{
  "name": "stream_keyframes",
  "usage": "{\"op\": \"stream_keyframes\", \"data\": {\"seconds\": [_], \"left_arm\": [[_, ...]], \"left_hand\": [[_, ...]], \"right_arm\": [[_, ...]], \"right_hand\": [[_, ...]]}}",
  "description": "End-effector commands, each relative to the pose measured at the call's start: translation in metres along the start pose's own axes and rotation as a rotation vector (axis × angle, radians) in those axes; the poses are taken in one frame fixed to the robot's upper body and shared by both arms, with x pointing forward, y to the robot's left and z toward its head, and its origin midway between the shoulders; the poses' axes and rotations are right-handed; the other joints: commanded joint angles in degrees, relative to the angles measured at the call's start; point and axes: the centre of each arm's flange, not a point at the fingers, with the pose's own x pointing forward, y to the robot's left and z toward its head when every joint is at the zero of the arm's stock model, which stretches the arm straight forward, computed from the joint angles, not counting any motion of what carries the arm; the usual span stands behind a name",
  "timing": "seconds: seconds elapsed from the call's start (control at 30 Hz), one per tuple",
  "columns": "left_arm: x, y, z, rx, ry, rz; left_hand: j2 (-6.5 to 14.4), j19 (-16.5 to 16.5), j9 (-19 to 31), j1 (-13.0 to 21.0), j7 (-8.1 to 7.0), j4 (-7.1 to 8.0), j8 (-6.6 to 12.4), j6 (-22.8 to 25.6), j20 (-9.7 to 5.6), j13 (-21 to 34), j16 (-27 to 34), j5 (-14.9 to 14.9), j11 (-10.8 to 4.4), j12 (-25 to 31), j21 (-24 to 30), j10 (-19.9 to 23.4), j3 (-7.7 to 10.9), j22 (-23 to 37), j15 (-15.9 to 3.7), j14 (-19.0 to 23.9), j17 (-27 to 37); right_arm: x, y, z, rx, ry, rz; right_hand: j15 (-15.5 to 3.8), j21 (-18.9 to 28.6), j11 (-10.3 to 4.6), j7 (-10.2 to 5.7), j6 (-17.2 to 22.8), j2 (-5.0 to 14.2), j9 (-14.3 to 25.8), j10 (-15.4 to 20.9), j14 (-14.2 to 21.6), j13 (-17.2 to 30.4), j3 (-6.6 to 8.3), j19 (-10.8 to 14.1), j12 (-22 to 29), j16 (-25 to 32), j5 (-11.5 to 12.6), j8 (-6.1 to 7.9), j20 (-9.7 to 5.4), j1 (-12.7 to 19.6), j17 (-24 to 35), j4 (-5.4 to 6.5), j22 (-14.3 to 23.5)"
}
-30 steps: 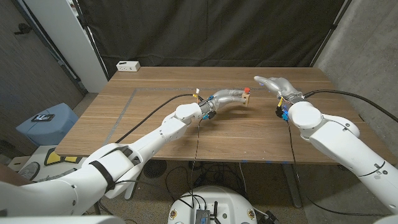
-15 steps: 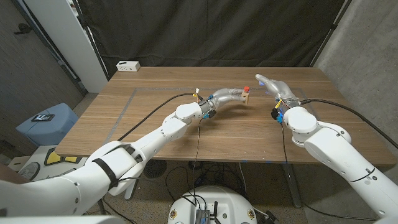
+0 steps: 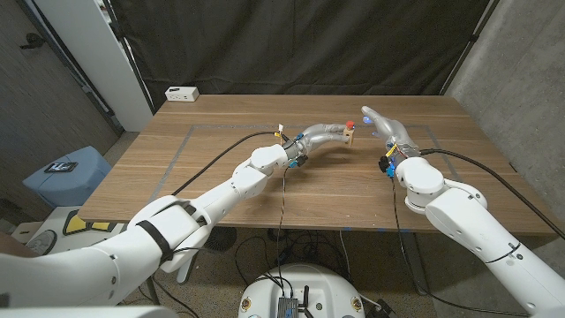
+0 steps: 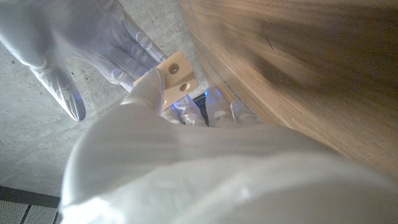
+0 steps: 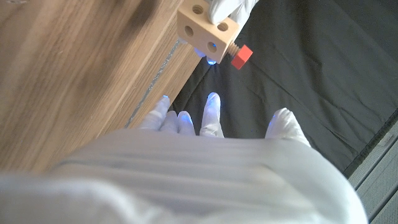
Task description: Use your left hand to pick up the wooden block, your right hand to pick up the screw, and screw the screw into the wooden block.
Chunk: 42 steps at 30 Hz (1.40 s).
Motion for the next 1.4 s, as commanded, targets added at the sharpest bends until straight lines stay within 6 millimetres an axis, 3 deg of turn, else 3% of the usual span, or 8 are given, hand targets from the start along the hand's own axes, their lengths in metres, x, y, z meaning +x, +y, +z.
{"op": "stream_keyframes", "data": {"seconds": [0.03, 0.37, 0.7, 0.97, 1.4], "left_arm": [[0.002, 0.000, 0.000, 0.006, -0.003, 0.002], [0.000, -0.001, 0.000, 0.005, 0.001, 0.003], [-0.001, -0.004, 0.000, 0.002, -0.001, -0.001], [-0.004, -0.004, 0.000, 0.002, 0.000, 0.004], [-0.005, -0.004, -0.001, -0.001, 0.000, 0.006]], "left_hand": [[0.32, 0.37, 0.12, 0.00, 0.19, 0.24, 0.28, 0.86, 0.30, 0.19, 0.18, 0.39, 0.08, 0.25, 0.21, 0.72, 0.61, 0.13, -3.83, 0.34, 0.07], [0.37, 0.46, 0.12, 0.13, 0.09, 0.15, 0.26, 0.83, 0.26, 0.17, 0.18, 0.41, 0.09, 0.24, 0.25, 0.68, 0.71, 0.13, -3.92, 0.30, 0.07], [0.39, 0.50, 0.12, 0.09, 0.14, 0.18, 0.28, 0.88, 0.27, 0.14, 0.24, 0.40, 0.11, 0.26, 0.26, 0.69, 0.72, 0.14, -3.87, 0.39, 0.11], [0.37, 0.52, 0.12, 0.16, 0.17, 0.12, 0.26, 0.83, 0.29, 0.13, 0.26, 0.41, 0.10, 0.25, 0.27, 0.66, 0.76, 0.14, -3.85, 0.42, 0.11], [0.43, 0.56, 0.13, 0.17, 0.21, 0.14, 0.26, 0.84, 0.28, 0.09, 0.29, 0.40, 0.13, 0.27, 0.28, 0.65, 0.79, 0.14, -3.90, 0.39, 0.16]], "right_arm": [[0.002, 0.005, -0.005, 0.067, -0.018, 0.011], [0.001, 0.010, -0.008, 0.094, -0.029, 0.015], [-0.002, 0.016, -0.012, 0.121, -0.040, 0.021], [-0.005, 0.020, -0.012, 0.122, -0.041, 0.023], [-0.012, 0.026, -0.015, 0.134, -0.049, -0.019]], "right_hand": [[0.08, -0.01, -0.43, -0.95, 0.17, 0.50, 0.04, -2.55, -2.25, -0.37, -0.17, -1.06, -0.50, -0.11, 0.12, -1.26, -0.09, -0.72, -0.03, -0.24, 0.15], [2.06, 0.09, -0.93, -1.82, -0.36, 1.01, 0.02, -7.31, -6.75, -1.03, -0.32, -3.61, -0.55, -0.18, 0.08, -4.12, 0.70, -1.48, -0.22, -0.45, 0.16], [1.46, -0.05, -0.91, -3.07, -0.12, 2.09, 0.02, -12.25, -12.39, -1.28, -0.55, -6.49, -0.64, -0.30, 0.05, -6.69, 1.08, -3.10, -0.09, -0.01, 0.18], [0.77, -0.10, -1.46, -3.21, 0.35, 2.77, 0.03, -14.09, -14.43, -1.32, -0.63, -8.04, -0.54, -0.14, 0.05, -7.69, 0.84, -3.99, -0.01, 0.31, 0.20], [-0.02, 0.20, -1.45, -2.78, 2.94, 3.25, 0.04, -13.73, -14.65, -1.36, -0.61, -8.68, 0.18, 0.46, 0.13, -7.96, 0.58, -4.44, -0.07, 0.25, 0.21]]}}
